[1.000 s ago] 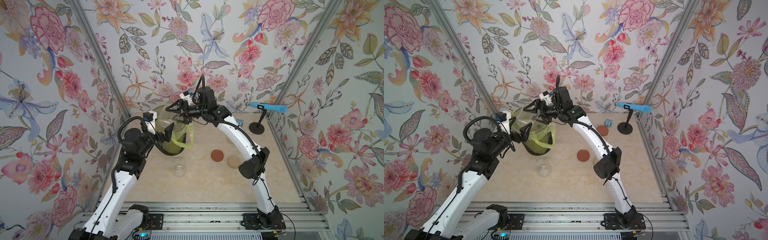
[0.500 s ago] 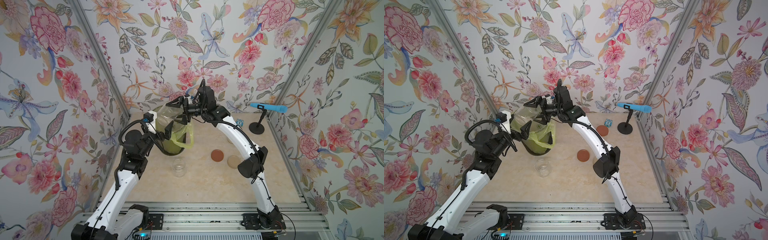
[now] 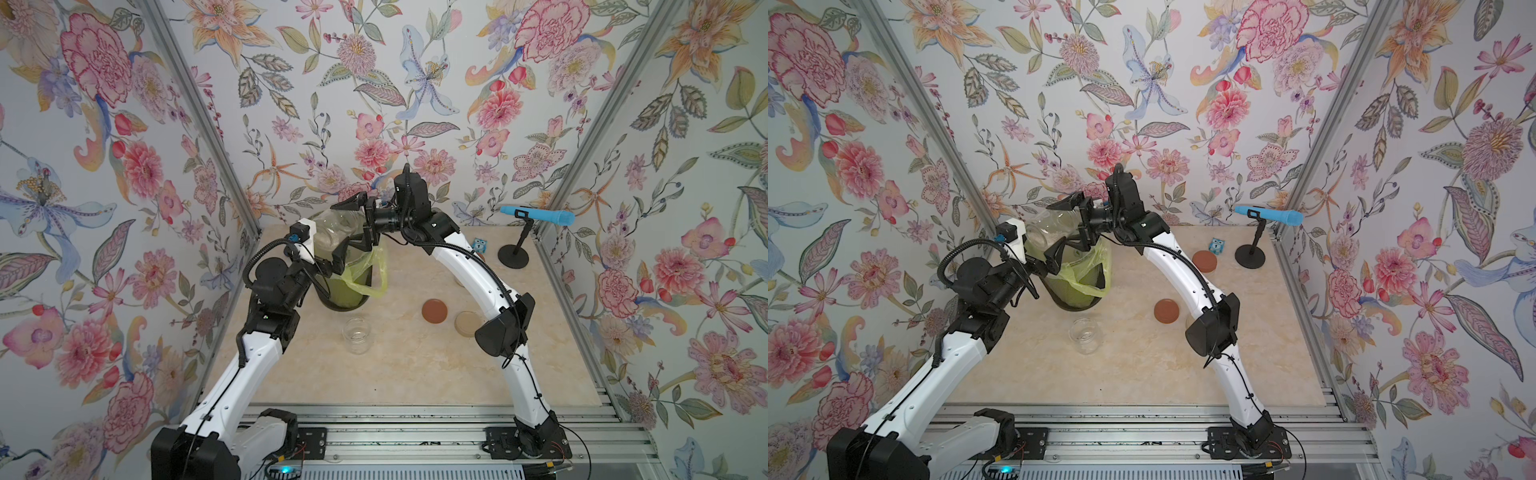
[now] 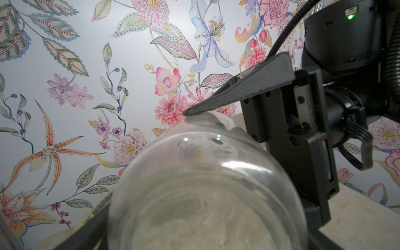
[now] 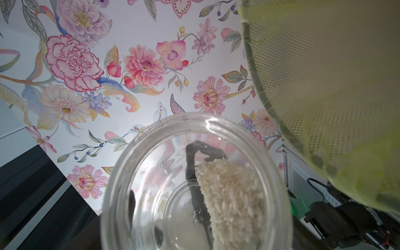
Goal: Empty moldy rice from jars
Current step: Pour the moldy rice from the jar into the trash bin.
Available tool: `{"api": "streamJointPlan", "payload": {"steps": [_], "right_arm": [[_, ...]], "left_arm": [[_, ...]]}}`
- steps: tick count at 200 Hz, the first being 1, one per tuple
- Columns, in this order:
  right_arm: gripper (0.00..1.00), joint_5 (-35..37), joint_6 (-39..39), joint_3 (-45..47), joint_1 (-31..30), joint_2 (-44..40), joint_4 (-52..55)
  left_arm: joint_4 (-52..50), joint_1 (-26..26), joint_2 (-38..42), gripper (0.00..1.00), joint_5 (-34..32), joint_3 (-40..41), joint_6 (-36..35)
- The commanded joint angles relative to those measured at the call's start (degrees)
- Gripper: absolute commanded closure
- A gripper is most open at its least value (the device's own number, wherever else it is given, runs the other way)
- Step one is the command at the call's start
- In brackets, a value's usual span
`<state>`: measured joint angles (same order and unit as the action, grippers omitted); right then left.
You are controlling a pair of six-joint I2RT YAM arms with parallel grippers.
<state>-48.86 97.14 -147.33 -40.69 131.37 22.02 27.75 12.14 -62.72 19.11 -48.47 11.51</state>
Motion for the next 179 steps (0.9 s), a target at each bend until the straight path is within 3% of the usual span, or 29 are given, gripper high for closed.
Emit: {"api": "streamJointPlan", "payload": {"steps": [1, 102, 179], "right_arm": [[1.00, -2.1, 4.1, -1.3, -0.9, -1.3, -3.0], [1.00, -2.7, 6.1, -1.1, -1.1, -1.5, -3.1], [1.00, -2.8, 6.5, -0.7, -1.1, -1.5, -3.5]], "left_arm": [[4.7, -0.3, -0.7, 0.00, -1.1, 1.2, 1.1], [17.1, -0.2, -1.5, 0.00, -0.3, 5.1, 4.8], [17.5, -0.3, -2.9, 0.00, 0.2, 3.7, 4.4]]}}
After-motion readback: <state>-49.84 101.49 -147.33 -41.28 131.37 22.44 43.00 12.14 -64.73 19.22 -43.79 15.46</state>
